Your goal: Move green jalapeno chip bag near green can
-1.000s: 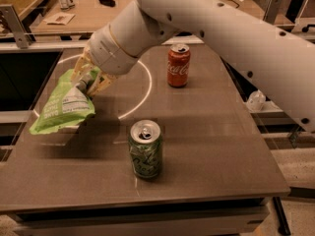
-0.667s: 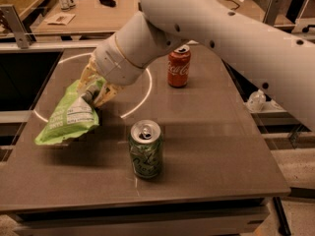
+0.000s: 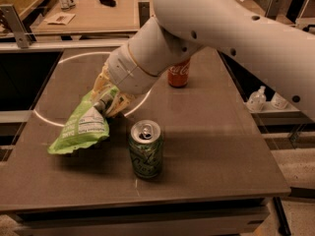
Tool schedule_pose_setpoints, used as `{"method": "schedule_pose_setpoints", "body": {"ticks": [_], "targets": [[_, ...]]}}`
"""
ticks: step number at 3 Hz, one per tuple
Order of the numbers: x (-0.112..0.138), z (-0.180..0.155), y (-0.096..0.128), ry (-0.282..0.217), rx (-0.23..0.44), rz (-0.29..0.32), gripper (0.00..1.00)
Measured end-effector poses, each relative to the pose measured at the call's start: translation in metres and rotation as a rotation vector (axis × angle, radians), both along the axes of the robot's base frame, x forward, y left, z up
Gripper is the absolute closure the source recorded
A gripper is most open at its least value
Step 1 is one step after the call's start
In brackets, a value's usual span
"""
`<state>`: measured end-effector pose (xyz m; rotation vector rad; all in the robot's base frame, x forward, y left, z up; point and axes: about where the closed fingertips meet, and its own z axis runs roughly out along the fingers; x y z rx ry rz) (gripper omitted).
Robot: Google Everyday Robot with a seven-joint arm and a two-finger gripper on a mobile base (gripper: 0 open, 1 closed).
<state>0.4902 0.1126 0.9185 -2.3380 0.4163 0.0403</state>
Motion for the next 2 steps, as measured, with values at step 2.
{"method": "schedule_pose_setpoints", "body": {"ticks": [2], "targets": [[-0.0087, -0.0036, -0.0191, 0.092, -0.076, 0.01, 0.84]]}}
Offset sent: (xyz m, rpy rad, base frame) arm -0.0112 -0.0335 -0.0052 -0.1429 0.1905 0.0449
